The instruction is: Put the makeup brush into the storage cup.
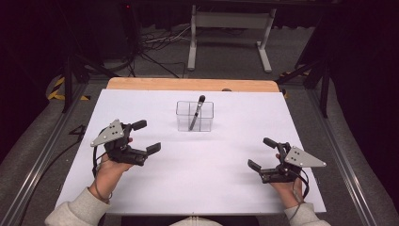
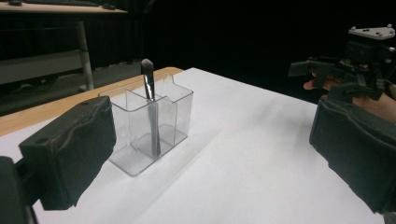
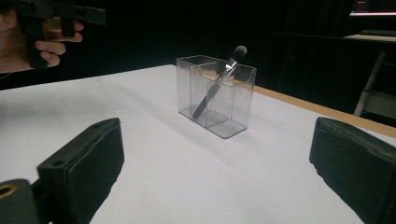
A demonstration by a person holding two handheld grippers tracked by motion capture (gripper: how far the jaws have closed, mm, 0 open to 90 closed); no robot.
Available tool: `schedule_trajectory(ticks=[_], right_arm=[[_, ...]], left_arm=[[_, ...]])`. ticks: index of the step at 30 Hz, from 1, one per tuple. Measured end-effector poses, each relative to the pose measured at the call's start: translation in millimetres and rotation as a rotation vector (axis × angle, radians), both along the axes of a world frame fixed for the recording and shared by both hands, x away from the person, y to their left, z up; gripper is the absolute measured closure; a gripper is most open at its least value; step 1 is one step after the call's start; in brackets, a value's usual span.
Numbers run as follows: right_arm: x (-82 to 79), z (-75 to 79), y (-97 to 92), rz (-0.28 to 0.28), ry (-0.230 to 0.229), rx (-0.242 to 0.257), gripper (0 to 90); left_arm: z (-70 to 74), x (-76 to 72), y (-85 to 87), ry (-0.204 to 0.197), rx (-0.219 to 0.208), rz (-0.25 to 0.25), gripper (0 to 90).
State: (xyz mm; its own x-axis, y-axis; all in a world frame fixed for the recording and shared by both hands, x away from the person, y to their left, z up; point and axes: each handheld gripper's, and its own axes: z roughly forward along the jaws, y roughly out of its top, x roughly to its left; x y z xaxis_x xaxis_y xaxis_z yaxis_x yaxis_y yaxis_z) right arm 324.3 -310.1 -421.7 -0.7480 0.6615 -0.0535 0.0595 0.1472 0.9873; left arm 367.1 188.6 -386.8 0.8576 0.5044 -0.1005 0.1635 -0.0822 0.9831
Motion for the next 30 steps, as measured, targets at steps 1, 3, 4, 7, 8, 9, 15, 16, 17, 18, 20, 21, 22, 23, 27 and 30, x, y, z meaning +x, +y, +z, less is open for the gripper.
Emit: schedule_trajectory(ticks=[1,3,4,7,8,9,15,16,17,18,20,21,22,23,27,30], right_arm=[[0.1,0.0,0.1,0.002,-0.003,-0.002,3.5],[0.4,-0.1,0.1,0.008,-0.007,-0.006,3.5],[0.6,-0.2,0.2,0.012,-0.007,-0.008,3.6],[0.6,-0.4,0.9,0.014,-0.007,-0.016,3.6],[0.7,-0.6,1.1,0.016,-0.008,-0.018,3.6],[0.8,-0.8,1.3,0.015,-0.009,-0.018,3.5],[2.2,-3.8,3.3,0.027,0.009,-0.027,3.5],[2.2,-4.1,3.5,0.027,0.009,-0.028,3.4],[2.3,-4.2,3.5,0.027,0.009,-0.029,3.5],[2.3,-4.4,3.6,0.027,0.009,-0.026,3.5],[2.3,-4.6,3.5,0.026,0.008,-0.025,3.4],[2.5,-5.1,3.5,0.025,0.010,-0.026,3.4],[2.7,-5.7,3.6,0.027,0.010,-0.024,3.4],[2.8,-6.1,3.7,0.028,0.011,-0.025,3.4],[3.0,-7.3,4.5,0.028,0.012,-0.030,3.4],[3.0,-8.3,5.1,0.031,0.013,-0.028,3.3]], left_arm=[[-1.0,-1.0,1.2,0.000,0.001,-0.002,1.3],[-2.6,-3.2,3.9,-0.001,0.019,-0.001,1.3],[-3.7,-4.2,5.4,-0.004,0.024,-0.001,1.3],[-6.6,-6.0,9.6,-0.001,0.023,0.002,1.3],[-7.9,-6.7,11.2,0.003,0.020,0.004,1.3],[-9.2,-7.2,13.0,0.003,0.021,0.007,1.3],[-18.8,-11.7,19.8,0.025,0.009,0.009,1.3],[-20.4,-12.5,20.5,0.029,0.005,0.009,1.4],[-21.8,-13.1,21.4,0.029,0.004,0.013,1.4],[-22.8,-13.6,22.0,0.031,0.002,0.010,1.4],[-24.8,-14.7,24.1,0.037,0.008,0.008,1.4],[-26.4,-15.6,25.0,0.039,0.007,0.012,1.4],[-27.4,-16.2,26.0,0.039,0.009,0.011,1.4],[-28.3,-16.9,26.8,0.039,0.010,0.012,1.4],[-33.8,-19.2,30.3,0.041,0.011,0.013,1.4],[-38.8,-20.0,32.2,0.048,0.002,0.018,1.4]])
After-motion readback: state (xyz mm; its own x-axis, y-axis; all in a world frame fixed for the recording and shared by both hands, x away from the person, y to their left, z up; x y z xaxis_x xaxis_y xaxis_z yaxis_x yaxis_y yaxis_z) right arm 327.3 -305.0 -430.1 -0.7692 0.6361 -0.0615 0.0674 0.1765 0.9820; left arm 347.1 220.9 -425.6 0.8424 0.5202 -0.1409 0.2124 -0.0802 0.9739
